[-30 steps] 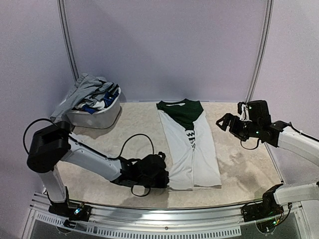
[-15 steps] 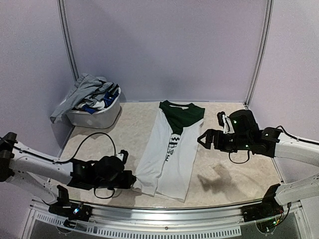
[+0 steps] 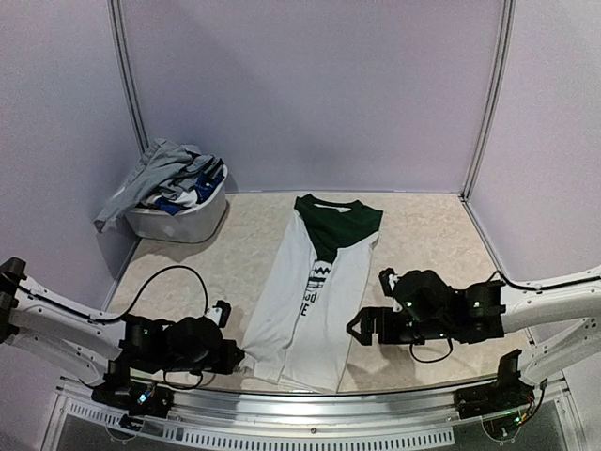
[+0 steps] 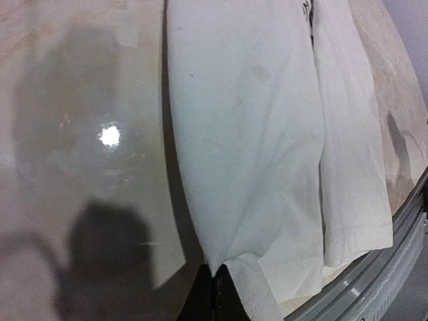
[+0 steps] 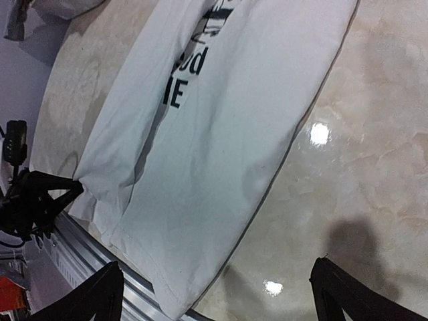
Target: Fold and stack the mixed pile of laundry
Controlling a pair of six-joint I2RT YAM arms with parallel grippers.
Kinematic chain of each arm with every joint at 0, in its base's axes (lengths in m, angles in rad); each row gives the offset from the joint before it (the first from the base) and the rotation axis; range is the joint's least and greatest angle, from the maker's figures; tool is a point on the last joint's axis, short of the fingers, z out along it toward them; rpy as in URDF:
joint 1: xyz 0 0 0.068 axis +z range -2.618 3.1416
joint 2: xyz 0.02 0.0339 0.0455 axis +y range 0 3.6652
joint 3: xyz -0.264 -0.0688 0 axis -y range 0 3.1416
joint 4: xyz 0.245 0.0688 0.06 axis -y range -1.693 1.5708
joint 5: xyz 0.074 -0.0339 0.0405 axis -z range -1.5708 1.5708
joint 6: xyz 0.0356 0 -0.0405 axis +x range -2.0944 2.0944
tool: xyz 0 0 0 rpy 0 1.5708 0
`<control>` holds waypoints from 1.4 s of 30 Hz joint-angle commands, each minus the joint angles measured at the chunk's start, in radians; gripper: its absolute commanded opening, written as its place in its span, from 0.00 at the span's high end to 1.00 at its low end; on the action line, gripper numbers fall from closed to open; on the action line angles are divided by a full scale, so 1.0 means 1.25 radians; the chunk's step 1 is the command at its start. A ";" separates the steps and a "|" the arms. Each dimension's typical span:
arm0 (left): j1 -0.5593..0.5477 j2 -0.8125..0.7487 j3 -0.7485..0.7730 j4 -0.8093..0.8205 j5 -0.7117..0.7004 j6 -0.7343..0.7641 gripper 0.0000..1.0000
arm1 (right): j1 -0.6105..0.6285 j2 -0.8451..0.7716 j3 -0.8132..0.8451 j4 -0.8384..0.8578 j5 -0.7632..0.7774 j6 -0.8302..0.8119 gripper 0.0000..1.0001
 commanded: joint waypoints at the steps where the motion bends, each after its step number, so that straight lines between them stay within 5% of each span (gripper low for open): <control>1: -0.063 0.037 0.020 0.096 -0.010 -0.016 0.99 | 0.051 0.062 0.036 -0.001 0.005 0.070 0.02; 8: -0.109 0.067 0.042 0.109 -0.054 -0.016 0.99 | 0.139 0.078 0.068 -0.074 0.020 0.172 0.14; 12: -0.121 0.075 0.037 0.114 -0.072 -0.019 0.99 | 0.195 0.121 0.024 -0.012 0.015 0.256 0.36; 25: -0.130 -0.017 0.015 -0.063 -0.125 -0.026 0.99 | 0.270 0.321 0.043 0.147 -0.015 0.342 0.40; 32: -0.130 -0.079 -0.002 -0.105 -0.146 -0.032 0.98 | 0.289 0.322 0.057 0.104 0.009 0.350 0.76; 38: -0.130 -0.063 -0.006 -0.089 -0.144 -0.035 0.98 | 0.297 0.296 0.040 0.074 0.048 0.362 0.97; 42: -0.130 -0.039 0.003 -0.066 -0.133 -0.032 0.98 | 0.297 0.284 0.052 0.045 0.057 0.344 0.98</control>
